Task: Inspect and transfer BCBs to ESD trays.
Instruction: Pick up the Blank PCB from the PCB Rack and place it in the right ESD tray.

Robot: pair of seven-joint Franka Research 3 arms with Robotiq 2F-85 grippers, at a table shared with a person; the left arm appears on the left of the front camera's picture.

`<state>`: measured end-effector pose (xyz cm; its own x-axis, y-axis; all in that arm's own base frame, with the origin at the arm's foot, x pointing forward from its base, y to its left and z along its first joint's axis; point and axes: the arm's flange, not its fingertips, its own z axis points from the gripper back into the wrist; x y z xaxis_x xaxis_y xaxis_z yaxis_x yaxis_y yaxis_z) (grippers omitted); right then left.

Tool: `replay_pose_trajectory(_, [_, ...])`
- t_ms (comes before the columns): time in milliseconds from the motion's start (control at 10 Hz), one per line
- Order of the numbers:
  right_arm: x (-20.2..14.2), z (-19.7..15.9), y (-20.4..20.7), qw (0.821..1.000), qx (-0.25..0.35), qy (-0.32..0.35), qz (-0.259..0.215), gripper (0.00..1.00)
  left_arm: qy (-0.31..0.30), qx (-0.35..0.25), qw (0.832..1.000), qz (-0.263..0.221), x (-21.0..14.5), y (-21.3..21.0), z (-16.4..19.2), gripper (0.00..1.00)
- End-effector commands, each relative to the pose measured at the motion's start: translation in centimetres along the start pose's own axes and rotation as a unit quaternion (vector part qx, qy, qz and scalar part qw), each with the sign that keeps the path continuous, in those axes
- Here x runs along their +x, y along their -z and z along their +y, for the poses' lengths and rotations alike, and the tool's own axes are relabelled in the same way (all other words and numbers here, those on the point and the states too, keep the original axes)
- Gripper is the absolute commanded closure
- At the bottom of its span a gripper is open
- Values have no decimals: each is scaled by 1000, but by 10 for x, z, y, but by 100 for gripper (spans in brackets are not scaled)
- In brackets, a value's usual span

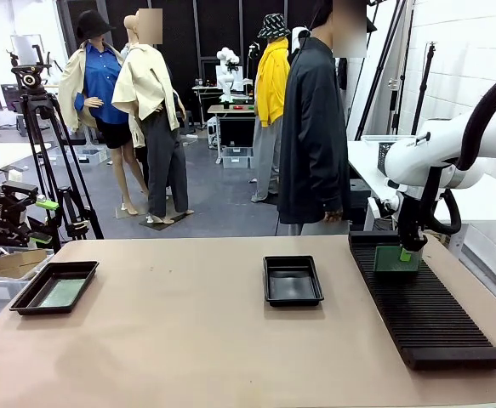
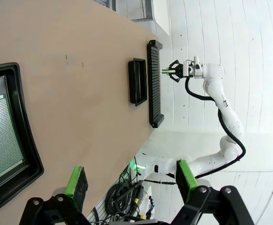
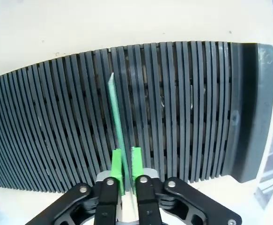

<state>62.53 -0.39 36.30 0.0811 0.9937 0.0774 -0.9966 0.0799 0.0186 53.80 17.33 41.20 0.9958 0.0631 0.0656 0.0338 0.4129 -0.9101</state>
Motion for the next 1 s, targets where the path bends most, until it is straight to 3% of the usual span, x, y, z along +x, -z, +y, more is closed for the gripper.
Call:
replay_pose_trajectory(0, [-1,-7,-1,1000,10,-4,0,100,1,0,1000,4,-1,-1,-1,0])
replay_pose_trajectory(400, [1,-11,-4,1000,27,-4,0,100,1,0,1000,4,-1,-1,-1,0])
replay_pose_trajectory(900, [21,9,-44,1000,19,18,2,100,1,0,1000,4,-1,-1,-1,0])
